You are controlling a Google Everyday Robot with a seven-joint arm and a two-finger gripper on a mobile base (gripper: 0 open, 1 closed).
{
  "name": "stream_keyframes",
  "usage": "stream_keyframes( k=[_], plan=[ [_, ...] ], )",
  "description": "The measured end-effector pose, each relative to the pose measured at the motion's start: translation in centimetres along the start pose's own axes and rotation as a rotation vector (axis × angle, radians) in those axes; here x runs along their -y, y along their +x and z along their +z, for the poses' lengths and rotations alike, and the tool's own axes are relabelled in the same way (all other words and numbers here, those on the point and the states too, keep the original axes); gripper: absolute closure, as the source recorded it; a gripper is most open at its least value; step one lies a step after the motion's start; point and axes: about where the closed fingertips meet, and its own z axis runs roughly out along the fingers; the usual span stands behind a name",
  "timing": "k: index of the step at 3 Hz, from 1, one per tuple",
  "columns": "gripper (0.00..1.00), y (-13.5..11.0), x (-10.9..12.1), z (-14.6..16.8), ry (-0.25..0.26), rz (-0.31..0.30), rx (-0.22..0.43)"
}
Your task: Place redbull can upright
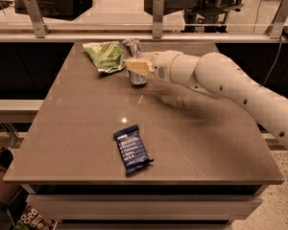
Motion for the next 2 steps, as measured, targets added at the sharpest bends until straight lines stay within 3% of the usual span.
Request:
stream_keyframes(
  k=[1, 2],
  plan=[
    [1.00, 2.04, 0.42, -0.05, 0.016, 0.041, -0.004],
    [1.00, 1.72, 0.41, -0.12, 0.016, 0.043, -0.004]
  ],
)
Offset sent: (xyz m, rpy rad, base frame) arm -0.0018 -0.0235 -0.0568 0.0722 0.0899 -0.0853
